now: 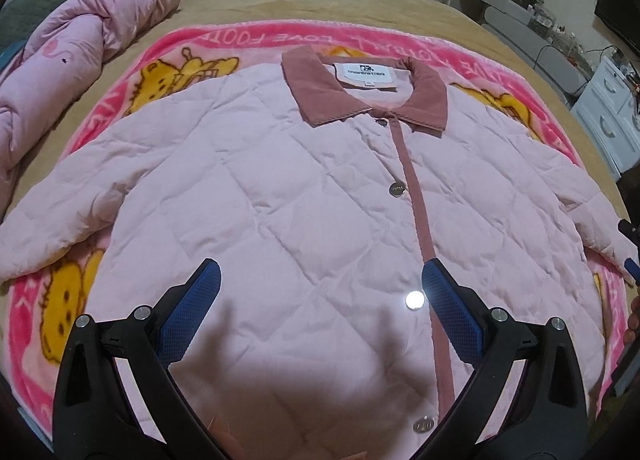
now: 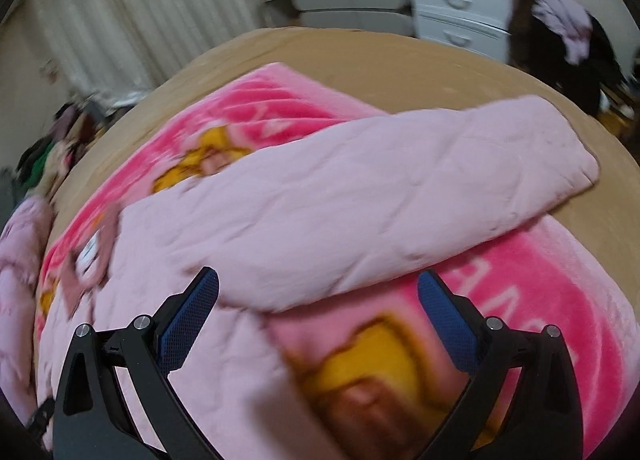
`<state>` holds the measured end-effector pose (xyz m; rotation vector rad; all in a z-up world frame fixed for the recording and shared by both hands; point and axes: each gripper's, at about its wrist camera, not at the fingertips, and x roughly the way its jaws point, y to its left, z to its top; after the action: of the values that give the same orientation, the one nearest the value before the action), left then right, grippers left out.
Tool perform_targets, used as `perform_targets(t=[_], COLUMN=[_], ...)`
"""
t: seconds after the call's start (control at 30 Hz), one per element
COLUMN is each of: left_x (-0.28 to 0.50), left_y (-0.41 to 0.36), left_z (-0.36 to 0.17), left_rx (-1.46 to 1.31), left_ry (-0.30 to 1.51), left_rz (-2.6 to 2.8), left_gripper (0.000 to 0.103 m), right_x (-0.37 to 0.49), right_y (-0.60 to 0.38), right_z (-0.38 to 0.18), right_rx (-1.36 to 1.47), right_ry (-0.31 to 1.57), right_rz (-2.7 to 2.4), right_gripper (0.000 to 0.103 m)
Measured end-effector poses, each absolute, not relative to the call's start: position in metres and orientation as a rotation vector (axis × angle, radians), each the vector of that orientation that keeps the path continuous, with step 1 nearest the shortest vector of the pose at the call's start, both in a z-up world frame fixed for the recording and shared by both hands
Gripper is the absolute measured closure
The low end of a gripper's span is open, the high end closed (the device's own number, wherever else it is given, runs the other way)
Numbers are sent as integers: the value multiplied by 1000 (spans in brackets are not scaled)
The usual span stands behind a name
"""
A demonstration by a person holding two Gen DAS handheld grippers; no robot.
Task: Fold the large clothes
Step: 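Grasp the quilted sleeve cuff with the right gripper and lift it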
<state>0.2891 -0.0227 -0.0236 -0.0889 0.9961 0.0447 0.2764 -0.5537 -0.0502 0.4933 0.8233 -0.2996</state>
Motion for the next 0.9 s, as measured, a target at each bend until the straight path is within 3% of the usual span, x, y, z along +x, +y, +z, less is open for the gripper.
perform_targets(t=[0.47,0.73,0.77,0.9], left_x=[310,308,308,306], left_y=[-39,-37,-36,-31], left_z=[-31,-29,-28,-19], left_rx=[-49,-44,-45,-50], left_ry=[978,977,981,993], left_rz=[34,38,38,31], left_gripper=[9,9,9,9], right_x=[274,284,284,272], right_y=[-677,-718,-724,-754], right_z=[-106,-115,-116,-133], right_rx=[808,933,947,1114], right_ry=[824,705,693,616], right_rz=[-538,-563,-564,-539], right_gripper=[4,4,9,57])
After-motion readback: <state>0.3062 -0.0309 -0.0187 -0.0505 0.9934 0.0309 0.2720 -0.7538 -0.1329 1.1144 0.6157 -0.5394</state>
